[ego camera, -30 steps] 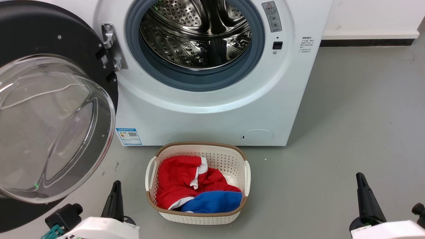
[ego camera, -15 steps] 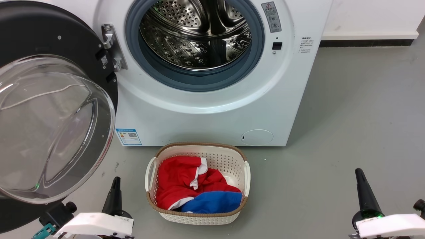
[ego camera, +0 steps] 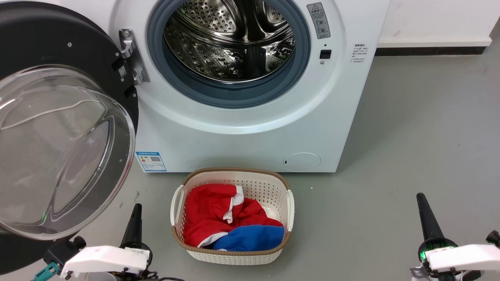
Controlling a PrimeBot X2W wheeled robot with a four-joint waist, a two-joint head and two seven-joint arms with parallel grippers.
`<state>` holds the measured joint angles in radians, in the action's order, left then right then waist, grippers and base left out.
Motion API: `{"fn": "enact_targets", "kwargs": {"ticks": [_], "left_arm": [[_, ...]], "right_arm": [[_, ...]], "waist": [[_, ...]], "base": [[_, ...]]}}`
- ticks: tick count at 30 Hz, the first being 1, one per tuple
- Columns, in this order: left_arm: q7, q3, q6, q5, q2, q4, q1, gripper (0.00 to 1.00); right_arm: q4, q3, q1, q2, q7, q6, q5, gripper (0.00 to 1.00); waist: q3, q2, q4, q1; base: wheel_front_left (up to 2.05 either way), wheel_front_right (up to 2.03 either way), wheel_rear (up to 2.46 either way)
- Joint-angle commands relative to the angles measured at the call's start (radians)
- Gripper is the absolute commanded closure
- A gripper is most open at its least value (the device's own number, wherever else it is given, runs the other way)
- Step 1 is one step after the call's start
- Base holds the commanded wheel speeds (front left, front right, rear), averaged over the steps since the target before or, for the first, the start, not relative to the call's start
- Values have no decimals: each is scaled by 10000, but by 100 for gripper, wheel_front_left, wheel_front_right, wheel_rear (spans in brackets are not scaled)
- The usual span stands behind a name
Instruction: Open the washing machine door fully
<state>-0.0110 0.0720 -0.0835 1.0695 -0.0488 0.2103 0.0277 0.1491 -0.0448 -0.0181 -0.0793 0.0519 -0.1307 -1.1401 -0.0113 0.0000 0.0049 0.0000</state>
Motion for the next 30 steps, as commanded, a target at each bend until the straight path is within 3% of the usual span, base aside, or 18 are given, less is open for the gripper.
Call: {"fn": "enact_targets", "kwargs": {"ticks": [1, 30], "left_arm": [[57, 48, -78, 280, -19, -50, 257, 100], [737, 265, -309, 3160, -21, 182, 611, 100]], "right_arm": [[-17, -26, 277, -81, -61, -1, -279, 100], [528, -174, 856, -45, -788, -1, -2962, 100]], "waist": [[2, 0, -1, 0], [42, 0, -25, 0]], "base": [[0, 0, 0], [0, 0, 0]]}}
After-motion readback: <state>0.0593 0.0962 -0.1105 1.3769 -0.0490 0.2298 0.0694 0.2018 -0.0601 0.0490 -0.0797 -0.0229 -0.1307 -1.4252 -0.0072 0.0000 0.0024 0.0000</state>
